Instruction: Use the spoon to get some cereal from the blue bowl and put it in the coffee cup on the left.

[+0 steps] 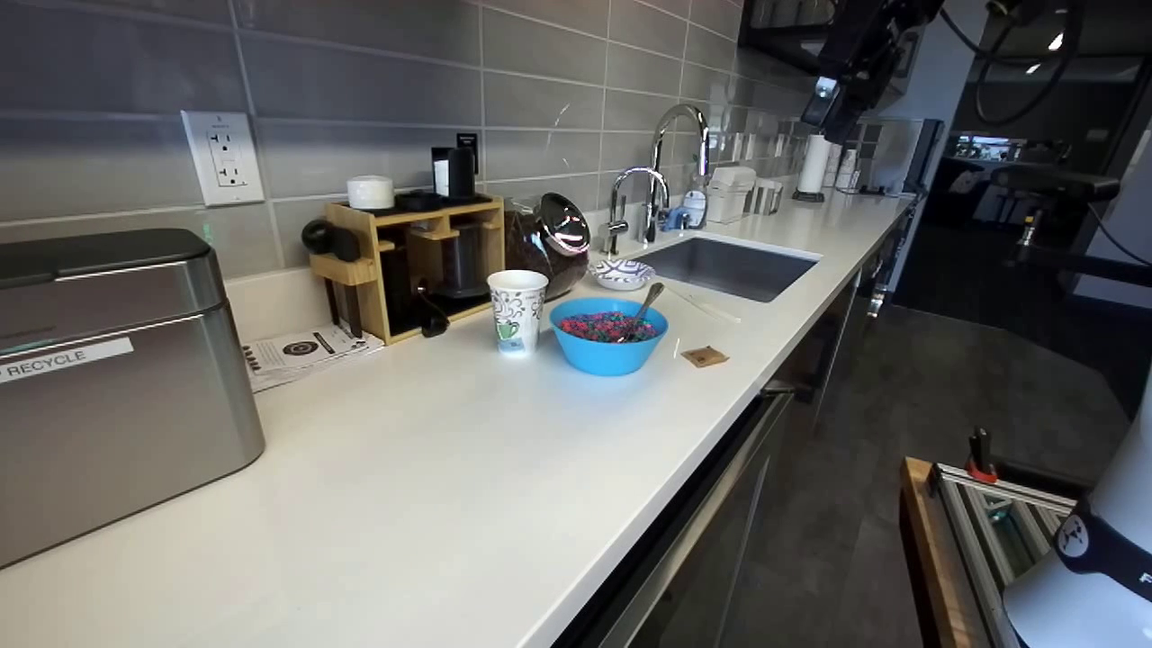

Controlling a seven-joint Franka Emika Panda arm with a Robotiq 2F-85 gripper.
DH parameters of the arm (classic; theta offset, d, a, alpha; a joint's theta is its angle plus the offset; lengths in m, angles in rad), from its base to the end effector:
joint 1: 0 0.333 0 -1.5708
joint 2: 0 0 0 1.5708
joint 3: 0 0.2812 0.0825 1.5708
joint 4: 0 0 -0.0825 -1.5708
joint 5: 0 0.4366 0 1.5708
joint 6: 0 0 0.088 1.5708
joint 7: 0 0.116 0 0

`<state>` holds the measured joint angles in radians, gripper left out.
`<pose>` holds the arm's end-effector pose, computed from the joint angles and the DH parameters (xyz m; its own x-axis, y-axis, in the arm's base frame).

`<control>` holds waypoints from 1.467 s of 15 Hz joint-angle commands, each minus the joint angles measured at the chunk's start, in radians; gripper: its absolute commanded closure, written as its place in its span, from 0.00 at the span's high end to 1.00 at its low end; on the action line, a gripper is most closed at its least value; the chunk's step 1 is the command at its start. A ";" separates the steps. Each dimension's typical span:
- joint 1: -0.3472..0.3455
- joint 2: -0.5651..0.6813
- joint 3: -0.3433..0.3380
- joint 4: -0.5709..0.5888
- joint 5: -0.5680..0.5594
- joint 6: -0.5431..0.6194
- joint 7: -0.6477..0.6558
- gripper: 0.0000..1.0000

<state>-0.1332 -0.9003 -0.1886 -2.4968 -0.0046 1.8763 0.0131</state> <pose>0.3677 -0.1282 0.5506 0.9205 -0.2888 0.2632 -0.2580 -0.9551 -0.1458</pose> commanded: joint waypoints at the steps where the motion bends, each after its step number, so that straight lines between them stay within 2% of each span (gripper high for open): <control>1: -0.012 0.003 0.008 0.002 0.009 -0.002 -0.008 1.00; 3: -0.012 0.003 0.008 0.002 0.009 -0.002 -0.008 1.00; 4: -0.044 0.014 0.038 -0.017 -0.014 0.078 0.050 1.00; 7: -0.091 0.091 0.102 -0.021 -0.018 0.222 0.207 1.00; 11: -0.170 0.182 0.246 -0.072 -0.056 0.433 0.447 1.00; 16: -0.316 0.351 0.414 -0.088 -0.191 0.617 0.791 1.00; 18: -0.369 0.412 0.462 -0.087 -0.251 0.646 0.946 1.00; 20: -0.457 0.481 0.536 -0.086 -0.309 0.657 1.081 1.00; 21: -0.330 0.419 0.419 -0.090 -0.291 0.620 0.983 1.00; 22: -0.353 0.449 0.438 -0.090 -0.316 0.622 1.035 1.00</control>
<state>-0.5512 -0.4589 0.3131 -2.5911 -0.2752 2.5094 1.0173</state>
